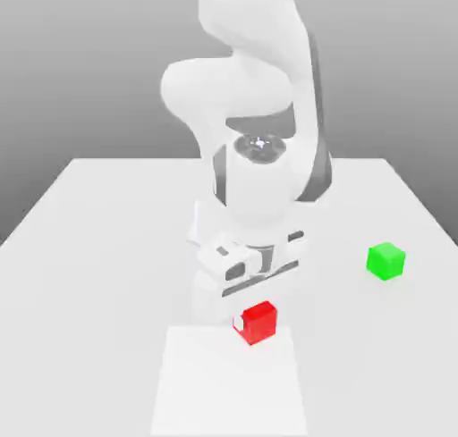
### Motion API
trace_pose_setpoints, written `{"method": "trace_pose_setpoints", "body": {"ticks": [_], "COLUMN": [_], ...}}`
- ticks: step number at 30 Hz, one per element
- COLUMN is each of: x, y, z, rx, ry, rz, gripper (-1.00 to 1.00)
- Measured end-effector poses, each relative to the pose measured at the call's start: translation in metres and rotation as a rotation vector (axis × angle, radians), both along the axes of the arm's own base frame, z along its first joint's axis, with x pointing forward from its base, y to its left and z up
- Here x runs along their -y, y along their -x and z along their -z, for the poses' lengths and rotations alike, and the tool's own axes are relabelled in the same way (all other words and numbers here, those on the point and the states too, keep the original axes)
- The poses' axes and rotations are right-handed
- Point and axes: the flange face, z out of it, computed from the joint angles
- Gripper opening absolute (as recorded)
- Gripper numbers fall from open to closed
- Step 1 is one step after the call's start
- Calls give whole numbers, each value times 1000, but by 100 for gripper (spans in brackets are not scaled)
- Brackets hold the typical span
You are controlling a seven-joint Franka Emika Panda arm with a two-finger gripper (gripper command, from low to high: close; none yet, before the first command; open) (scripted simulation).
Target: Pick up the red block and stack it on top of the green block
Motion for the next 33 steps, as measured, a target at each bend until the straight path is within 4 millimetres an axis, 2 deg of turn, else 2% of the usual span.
{"method": "trace_pose_setpoints", "body": {"ticks": [4, 5, 9, 12, 17, 23, 24, 26, 33], "x": [0, -8, -68, -117, -192, -260, -266, -271, -275], "y": [2, 3, 13, 32, 83, 171, 184, 193, 194], "z": [-30, -35, -50, -58, -69, -75, -75, -72, -56], "rx": [-1, 0, 6, 8, 8, 1, 1, 4, 18], "ry": [0, -1, -7, -10, -13, -6, -4, -3, -2], "rz": [-1, -5, -39, -68, -119, -182, -190, -196, -200], "gripper": [-100, -100, -100, -100, -100, -100, -100, -100, -100]}}
